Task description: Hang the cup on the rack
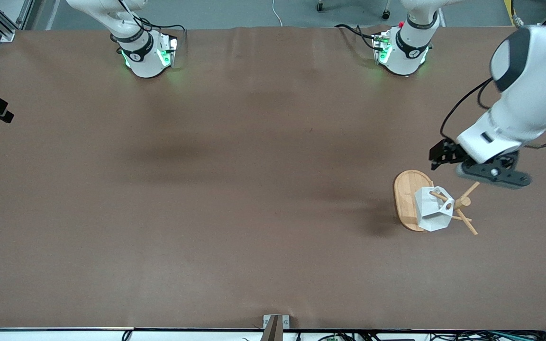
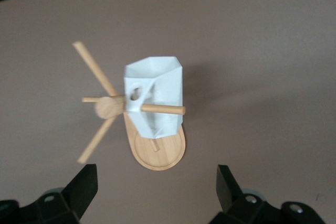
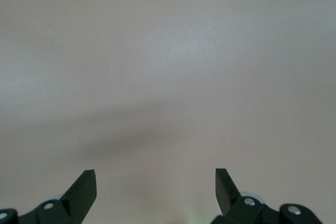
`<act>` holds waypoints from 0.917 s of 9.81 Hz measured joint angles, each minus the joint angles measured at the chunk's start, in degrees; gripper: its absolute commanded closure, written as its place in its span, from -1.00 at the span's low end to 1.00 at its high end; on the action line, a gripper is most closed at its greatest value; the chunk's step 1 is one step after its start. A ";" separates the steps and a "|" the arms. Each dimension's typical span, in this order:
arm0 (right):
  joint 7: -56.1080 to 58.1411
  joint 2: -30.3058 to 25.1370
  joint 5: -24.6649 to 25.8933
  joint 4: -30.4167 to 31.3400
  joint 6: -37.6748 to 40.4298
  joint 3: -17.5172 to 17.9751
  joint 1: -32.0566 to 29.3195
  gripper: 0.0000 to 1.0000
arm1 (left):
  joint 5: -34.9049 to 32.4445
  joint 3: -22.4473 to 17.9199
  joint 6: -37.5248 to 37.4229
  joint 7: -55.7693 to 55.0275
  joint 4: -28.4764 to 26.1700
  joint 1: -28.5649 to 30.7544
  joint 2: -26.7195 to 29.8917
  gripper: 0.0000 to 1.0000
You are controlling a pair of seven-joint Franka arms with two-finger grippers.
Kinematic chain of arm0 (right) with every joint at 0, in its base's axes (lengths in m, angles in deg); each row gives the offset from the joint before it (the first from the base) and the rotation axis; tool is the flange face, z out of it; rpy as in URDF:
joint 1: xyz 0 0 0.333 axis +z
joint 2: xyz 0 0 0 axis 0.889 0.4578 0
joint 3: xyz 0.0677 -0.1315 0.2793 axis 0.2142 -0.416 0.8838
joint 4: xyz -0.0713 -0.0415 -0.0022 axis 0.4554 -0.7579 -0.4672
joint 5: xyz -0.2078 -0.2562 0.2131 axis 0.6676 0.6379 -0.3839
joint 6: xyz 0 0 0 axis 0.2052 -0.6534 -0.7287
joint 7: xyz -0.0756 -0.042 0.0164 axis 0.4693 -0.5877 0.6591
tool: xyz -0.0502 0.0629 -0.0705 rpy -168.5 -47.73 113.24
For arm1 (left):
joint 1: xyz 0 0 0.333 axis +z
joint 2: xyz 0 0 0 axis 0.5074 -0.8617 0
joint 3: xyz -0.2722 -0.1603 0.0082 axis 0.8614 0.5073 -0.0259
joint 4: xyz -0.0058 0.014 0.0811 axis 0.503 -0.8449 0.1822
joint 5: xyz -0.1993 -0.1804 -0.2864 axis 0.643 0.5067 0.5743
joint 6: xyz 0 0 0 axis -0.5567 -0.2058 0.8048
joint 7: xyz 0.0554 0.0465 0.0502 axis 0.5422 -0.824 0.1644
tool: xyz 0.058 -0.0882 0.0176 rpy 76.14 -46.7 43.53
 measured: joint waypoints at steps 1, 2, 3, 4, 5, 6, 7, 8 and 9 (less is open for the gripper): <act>0.00 0.01 -0.09 0.00 0.00 0.00 -0.01 -1.00 | 0.04 -3.94 -2.77 0.01 2.17 -3.28 1.62 -1.00; 0.00 0.02 -0.12 0.00 0.00 -0.01 -0.02 -1.00 | 0.09 -7.60 -6.36 0.01 3.39 -6.46 3.30 -1.00; 0.00 0.03 -0.17 0.01 0.00 -0.02 -0.09 -1.00 | 1.31 -11.45 -9.93 0.00 3.93 -9.50 5.09 -1.00; 0.00 0.04 -0.23 0.01 0.00 -0.03 -0.14 -1.00 | 3.47 -14.86 -12.90 0.02 3.98 -11.70 6.77 -1.00; 0.00 0.05 -0.29 0.01 0.00 -0.03 -0.18 -1.00 | 4.95 -17.32 -15.79 0.03 3.99 -13.06 8.10 -1.00; 0.00 0.06 -0.33 0.01 0.00 -0.04 -0.21 -1.00 | 5.34 -18.28 -17.98 0.03 4.04 -13.58 8.97 -1.00; 0.00 0.06 -0.37 0.01 0.00 -0.04 -0.24 -1.00 | 5.36 -18.33 -19.20 0.03 4.24 -13.65 9.39 -1.00; 0.00 0.06 -0.40 0.01 0.00 -0.04 -0.25 -1.00 | 5.36 -17.99 -19.87 0.02 4.70 -13.68 9.47 -1.00; 0.00 0.06 -0.41 0.01 0.00 -0.04 -0.26 -1.00 | 5.36 -17.28 -20.07 -0.24 5.22 -13.69 9.45 -1.00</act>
